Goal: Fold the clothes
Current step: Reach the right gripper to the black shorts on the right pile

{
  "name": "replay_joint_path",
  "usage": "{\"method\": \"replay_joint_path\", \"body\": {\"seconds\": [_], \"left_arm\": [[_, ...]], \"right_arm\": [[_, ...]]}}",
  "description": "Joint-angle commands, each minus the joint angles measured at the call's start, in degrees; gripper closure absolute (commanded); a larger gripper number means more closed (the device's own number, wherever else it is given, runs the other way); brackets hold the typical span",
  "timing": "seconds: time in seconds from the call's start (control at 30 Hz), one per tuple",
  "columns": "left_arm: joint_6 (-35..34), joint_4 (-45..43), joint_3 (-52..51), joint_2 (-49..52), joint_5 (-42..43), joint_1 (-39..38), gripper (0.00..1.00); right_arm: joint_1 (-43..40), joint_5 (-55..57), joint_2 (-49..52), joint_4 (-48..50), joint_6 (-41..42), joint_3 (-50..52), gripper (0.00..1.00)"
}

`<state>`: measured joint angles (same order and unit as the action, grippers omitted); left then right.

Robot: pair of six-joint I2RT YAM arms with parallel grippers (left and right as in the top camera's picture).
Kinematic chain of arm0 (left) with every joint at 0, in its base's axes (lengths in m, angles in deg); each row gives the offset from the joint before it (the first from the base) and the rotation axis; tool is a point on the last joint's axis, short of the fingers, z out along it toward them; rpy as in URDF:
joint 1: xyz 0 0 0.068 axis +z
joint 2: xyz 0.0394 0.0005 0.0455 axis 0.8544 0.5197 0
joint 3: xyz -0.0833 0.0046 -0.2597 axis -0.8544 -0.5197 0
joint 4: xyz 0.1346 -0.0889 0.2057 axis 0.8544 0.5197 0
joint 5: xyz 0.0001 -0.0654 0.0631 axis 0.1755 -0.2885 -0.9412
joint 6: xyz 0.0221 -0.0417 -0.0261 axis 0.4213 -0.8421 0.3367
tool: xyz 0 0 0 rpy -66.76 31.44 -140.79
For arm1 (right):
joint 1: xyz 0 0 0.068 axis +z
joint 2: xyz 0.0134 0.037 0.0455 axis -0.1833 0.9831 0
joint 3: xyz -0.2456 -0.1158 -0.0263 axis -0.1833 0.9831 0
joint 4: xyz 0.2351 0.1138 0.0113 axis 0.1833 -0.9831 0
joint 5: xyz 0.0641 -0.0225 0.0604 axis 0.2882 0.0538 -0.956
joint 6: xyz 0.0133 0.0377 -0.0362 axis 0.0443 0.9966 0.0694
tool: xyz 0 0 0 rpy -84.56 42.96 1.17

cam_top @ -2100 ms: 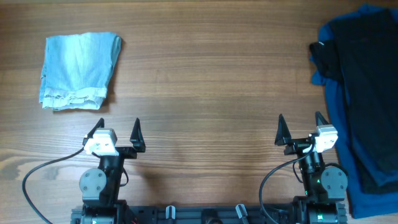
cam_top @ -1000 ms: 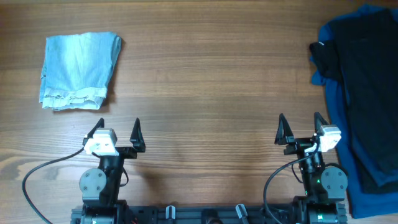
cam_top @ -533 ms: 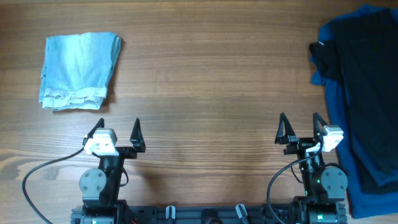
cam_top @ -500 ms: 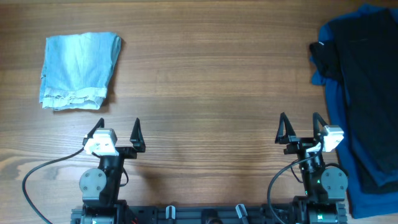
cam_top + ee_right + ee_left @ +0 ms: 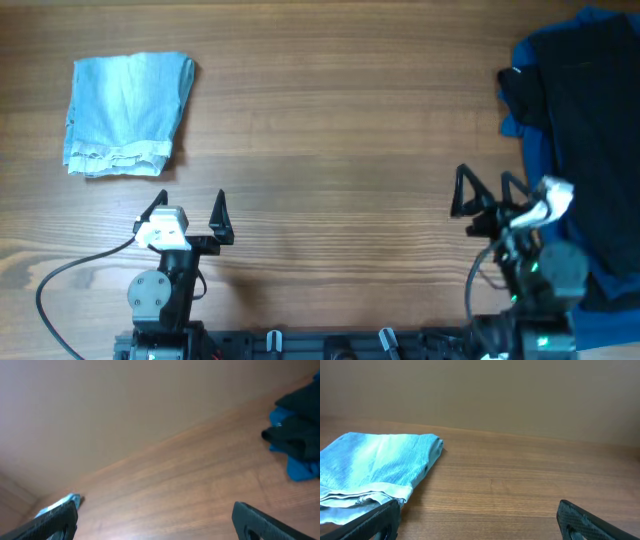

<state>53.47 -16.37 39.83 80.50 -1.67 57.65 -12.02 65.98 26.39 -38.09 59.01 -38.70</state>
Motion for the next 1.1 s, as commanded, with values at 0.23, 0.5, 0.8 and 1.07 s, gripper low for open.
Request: {"method": "replay_joint_path", "body": {"seconds": [0.23, 0.5, 0.8, 1.07], "left_arm": [[1.3, 0.0, -0.4, -0.4, -1.0, -0.2, 0.0], [1.3, 0.0, -0.4, -0.4, -1.0, -0.2, 0.0], [1.3, 0.0, -0.4, -0.4, -1.0, -0.2, 0.0], [1.3, 0.0, -0.4, -0.4, -1.0, -0.2, 0.0]], "right_arm": [[-0.3, -2.6, 45.6, -24.6, -17.2, -41.5, 0.0], [-1.9, 7.6, 61.4, -20.1, -23.9, -47.3, 0.44], [-9.1, 16.8, 69.2, -6.4, -28.8, -49.2, 0.32], [-12.7, 17.1, 80.4, -9.1, -35.2, -64.7, 0.28]]}}
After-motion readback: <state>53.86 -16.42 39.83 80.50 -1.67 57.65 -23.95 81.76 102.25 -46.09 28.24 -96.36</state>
